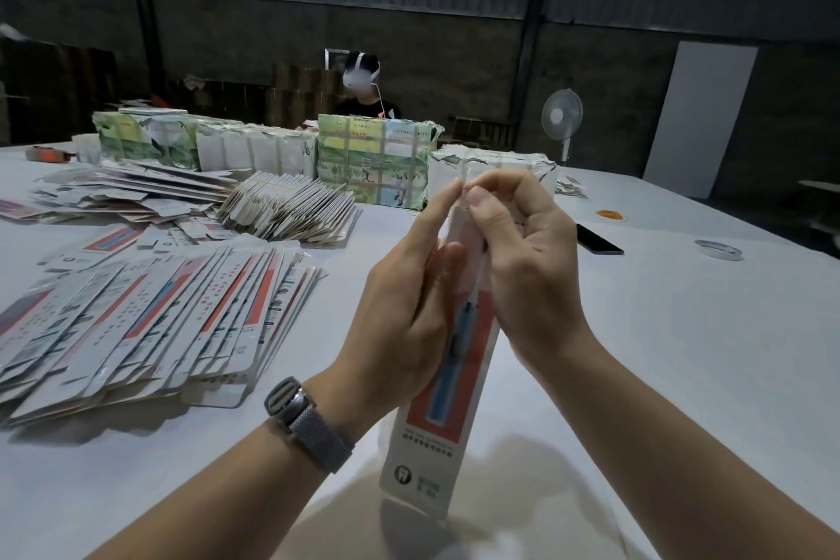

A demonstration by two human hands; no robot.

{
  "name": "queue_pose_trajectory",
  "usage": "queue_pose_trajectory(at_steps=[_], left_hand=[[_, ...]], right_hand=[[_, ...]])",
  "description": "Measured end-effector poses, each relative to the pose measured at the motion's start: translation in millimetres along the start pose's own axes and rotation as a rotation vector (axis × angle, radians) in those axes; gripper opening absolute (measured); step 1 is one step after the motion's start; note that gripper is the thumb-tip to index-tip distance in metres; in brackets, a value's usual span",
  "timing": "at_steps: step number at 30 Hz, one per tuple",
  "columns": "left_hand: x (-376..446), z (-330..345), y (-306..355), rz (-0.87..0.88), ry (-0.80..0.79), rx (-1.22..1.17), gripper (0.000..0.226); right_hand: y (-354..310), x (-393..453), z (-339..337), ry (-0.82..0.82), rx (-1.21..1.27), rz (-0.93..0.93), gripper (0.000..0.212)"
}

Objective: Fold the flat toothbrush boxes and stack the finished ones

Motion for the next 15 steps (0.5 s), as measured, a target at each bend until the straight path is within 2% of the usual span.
queue_pose_trajectory(at_steps=[7, 15], left_hand=[[0.0, -0.3, -4.2, 0.005, 0.007, -0.042, 0.043], [-3.4, 1.9, -8.4, 0.04, 0.018, -0.077, 0.037]], right_hand=[[3.1, -1.6, 0.9, -0.009, 0.056, 0.044, 0.024], [3.5, -3.4, 1.0, 0.0, 0.089, 0.085, 0.027]])
Point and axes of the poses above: each hand's wrist, its own x-axis towards the middle knuckle, its own z-axis out of the palm, y = z × x, the point moved 6 cm from there along x, towards the middle knuckle, and after that the axes turned 15 degrees about -x, right-handed, at the moved point
